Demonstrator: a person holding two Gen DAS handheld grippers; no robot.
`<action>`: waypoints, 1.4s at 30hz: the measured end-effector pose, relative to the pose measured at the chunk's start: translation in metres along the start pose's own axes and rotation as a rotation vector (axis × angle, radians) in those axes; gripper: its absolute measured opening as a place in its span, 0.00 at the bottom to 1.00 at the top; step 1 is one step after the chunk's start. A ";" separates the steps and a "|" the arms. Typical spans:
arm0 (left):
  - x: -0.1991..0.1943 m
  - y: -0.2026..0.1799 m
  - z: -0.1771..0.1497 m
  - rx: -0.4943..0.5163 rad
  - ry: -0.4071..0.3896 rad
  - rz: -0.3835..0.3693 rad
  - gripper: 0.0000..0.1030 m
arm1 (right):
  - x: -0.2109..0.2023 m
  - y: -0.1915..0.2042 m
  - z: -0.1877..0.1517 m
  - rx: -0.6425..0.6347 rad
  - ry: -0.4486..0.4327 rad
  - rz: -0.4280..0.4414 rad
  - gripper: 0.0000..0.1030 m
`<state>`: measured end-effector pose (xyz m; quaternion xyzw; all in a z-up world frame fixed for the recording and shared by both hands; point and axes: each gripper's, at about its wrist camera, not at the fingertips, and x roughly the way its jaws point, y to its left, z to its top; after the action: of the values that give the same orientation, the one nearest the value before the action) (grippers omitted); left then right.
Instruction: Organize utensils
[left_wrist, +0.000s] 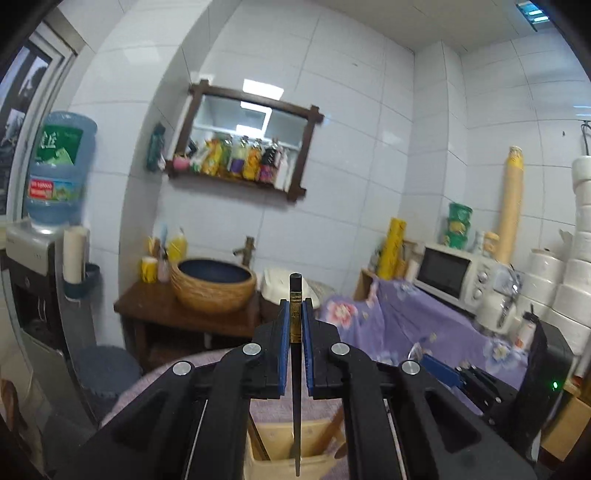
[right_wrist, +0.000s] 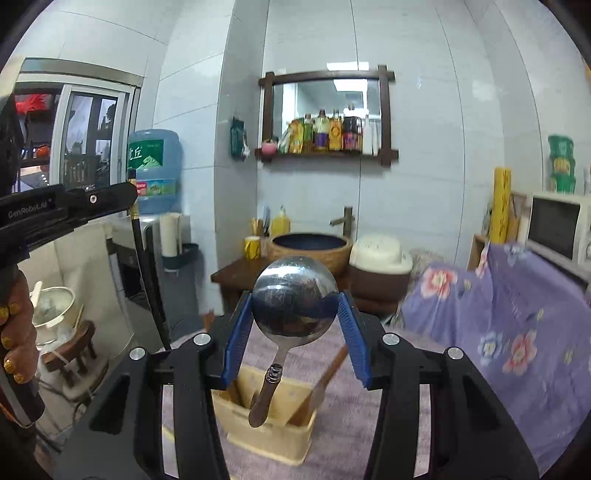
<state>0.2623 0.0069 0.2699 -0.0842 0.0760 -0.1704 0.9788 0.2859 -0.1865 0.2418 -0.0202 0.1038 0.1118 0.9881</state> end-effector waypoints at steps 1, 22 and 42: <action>0.005 0.000 0.000 0.005 -0.007 0.013 0.08 | 0.006 0.002 0.000 -0.012 0.000 -0.010 0.46; 0.059 0.029 -0.133 -0.034 0.175 0.102 0.08 | 0.062 0.024 -0.114 -0.109 0.150 -0.019 0.46; -0.022 0.030 -0.134 0.002 0.049 0.164 0.70 | -0.011 0.012 -0.125 -0.052 0.025 -0.030 0.80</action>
<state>0.2281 0.0234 0.1365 -0.0727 0.1065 -0.0917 0.9874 0.2475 -0.1854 0.1214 -0.0488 0.1129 0.0992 0.9874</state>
